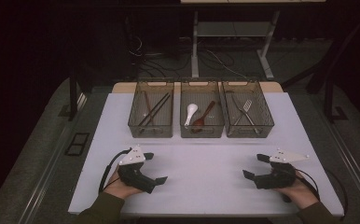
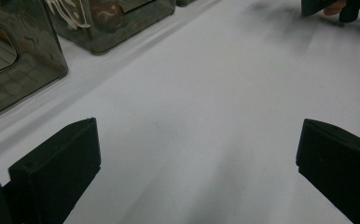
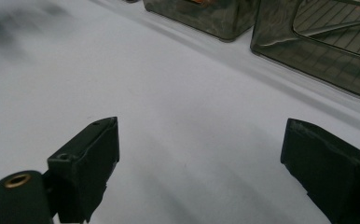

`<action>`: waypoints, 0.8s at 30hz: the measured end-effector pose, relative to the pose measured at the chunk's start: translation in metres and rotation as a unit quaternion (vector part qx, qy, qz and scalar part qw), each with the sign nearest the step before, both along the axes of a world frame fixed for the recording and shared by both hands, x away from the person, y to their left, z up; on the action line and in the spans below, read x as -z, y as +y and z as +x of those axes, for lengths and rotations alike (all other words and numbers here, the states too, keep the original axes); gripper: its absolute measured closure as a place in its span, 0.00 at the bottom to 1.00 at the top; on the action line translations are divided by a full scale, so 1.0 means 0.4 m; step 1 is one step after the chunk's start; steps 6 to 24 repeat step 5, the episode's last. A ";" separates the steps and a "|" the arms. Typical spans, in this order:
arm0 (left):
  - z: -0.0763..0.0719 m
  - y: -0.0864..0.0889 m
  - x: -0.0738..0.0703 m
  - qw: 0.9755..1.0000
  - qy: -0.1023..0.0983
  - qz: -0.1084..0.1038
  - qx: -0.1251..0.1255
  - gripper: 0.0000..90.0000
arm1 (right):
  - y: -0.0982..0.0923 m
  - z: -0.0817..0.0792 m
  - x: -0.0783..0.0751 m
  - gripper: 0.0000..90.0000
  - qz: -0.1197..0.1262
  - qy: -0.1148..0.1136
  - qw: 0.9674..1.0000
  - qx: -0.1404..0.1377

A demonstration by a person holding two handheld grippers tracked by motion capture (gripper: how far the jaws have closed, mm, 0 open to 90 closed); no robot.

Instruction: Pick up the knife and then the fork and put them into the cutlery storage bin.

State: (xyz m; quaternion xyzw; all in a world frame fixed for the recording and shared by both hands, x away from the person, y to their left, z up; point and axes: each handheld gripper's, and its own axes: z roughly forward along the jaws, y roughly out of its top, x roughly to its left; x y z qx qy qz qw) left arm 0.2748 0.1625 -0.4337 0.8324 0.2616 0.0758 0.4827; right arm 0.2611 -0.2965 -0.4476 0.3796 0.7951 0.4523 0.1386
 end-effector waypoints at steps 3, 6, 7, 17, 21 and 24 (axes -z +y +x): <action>0.001 0.000 0.000 1.000 -0.001 0.002 0.001 0.00 | 0.000 0.000 0.000 0.13 -0.001 -0.002 1.000 -0.002; 0.002 0.000 0.000 1.000 -0.003 0.005 0.002 0.00 | 0.000 -0.001 0.000 0.13 -0.002 -0.002 1.000 -0.003; 0.002 0.000 0.000 1.000 -0.003 0.005 0.002 0.00 | 0.000 -0.001 0.000 0.13 -0.002 -0.002 1.000 -0.003; 0.002 0.000 0.000 1.000 -0.003 0.005 0.002 0.00 | 0.000 -0.001 0.000 0.13 -0.002 -0.002 1.000 -0.003; 0.002 0.000 0.000 1.000 -0.003 0.005 0.002 0.00 | 0.000 -0.001 0.000 0.13 -0.002 -0.002 1.000 -0.003; 0.002 0.000 0.000 1.000 -0.003 0.005 0.002 0.00 | 0.000 -0.001 0.000 0.13 -0.002 -0.002 1.000 -0.003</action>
